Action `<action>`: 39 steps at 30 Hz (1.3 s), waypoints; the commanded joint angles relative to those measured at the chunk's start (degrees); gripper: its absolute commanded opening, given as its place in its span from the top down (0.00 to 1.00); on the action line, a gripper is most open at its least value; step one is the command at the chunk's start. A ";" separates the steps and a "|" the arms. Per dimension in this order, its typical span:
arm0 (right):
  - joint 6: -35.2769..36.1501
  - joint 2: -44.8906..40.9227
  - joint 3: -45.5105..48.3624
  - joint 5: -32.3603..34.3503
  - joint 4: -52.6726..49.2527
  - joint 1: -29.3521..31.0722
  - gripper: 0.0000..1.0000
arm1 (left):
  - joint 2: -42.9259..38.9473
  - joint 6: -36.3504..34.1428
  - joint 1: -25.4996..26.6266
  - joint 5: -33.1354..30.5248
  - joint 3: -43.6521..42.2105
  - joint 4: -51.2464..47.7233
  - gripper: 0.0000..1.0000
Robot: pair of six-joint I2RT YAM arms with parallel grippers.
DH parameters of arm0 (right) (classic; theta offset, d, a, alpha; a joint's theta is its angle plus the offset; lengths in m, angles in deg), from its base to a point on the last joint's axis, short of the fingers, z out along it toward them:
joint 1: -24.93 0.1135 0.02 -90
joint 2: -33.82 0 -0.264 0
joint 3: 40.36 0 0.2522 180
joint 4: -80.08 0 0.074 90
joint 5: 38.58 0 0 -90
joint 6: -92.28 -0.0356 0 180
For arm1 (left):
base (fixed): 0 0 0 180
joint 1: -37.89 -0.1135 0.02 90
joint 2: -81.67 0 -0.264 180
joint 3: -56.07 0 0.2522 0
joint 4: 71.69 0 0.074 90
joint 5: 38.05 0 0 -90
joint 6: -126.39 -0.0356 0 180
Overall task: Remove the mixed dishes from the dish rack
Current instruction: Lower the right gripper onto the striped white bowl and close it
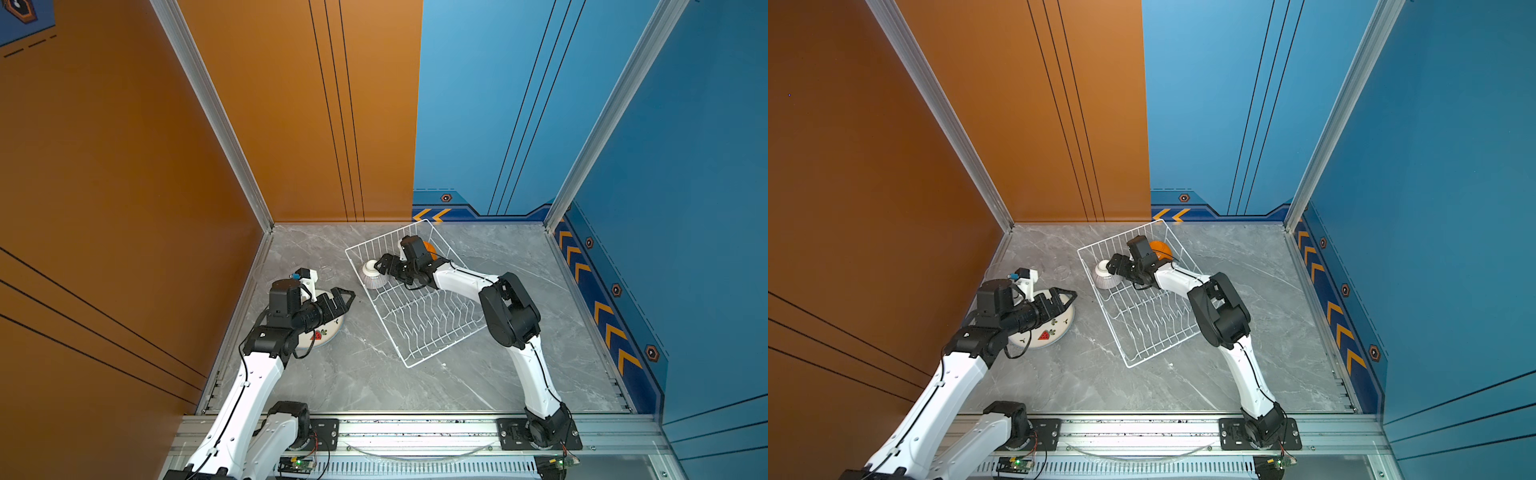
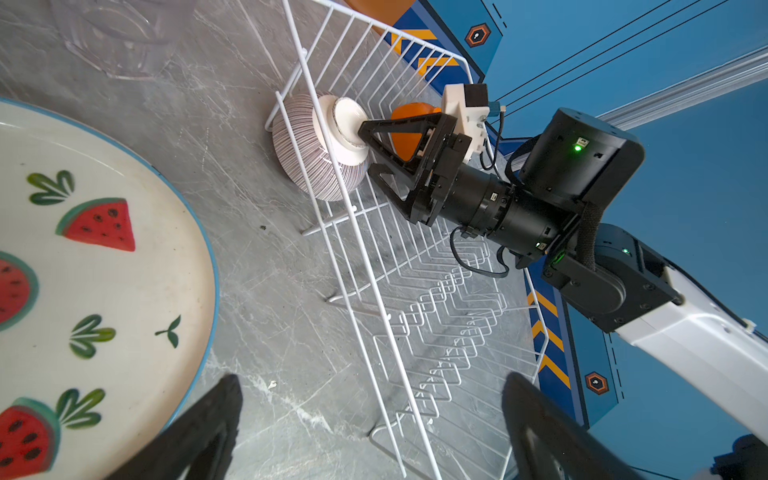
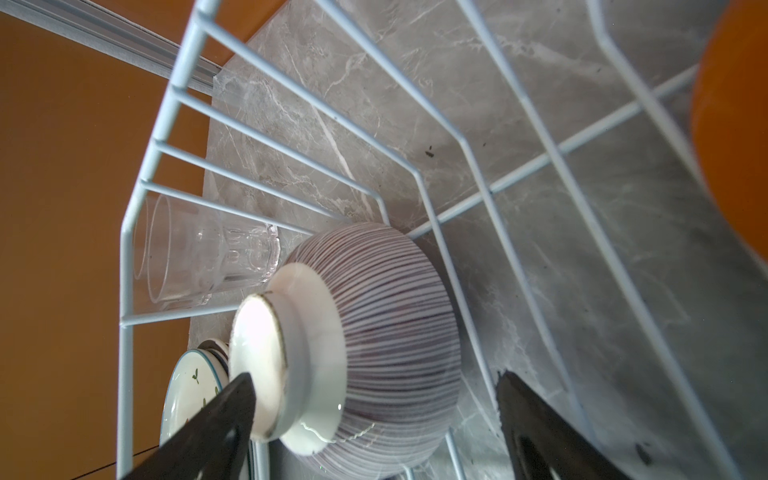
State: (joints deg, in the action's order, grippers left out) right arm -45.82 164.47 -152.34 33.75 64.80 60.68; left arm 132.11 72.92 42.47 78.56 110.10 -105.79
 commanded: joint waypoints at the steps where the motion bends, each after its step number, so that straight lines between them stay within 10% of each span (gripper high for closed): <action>1: -1.83 2.15 -1.80 -4.94 1.21 0.72 0.12 | 0.33 0.20 0.50 -0.86 -0.54 1.47 0.02; 20: -0.27 5.83 -8.27 -7.33 -1.74 1.69 0.12 | 1.43 0.16 0.61 -0.44 0.19 1.62 0.02; 39: 1.06 1.77 -7.12 -6.65 -1.60 1.68 0.38 | 1.46 0.38 0.69 -0.09 -0.28 1.62 0.02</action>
State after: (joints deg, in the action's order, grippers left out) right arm -45.56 169.37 -159.24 28.46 62.85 61.64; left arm 133.77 72.97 42.84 78.56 110.10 -105.33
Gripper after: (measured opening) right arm 0.709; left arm 0.981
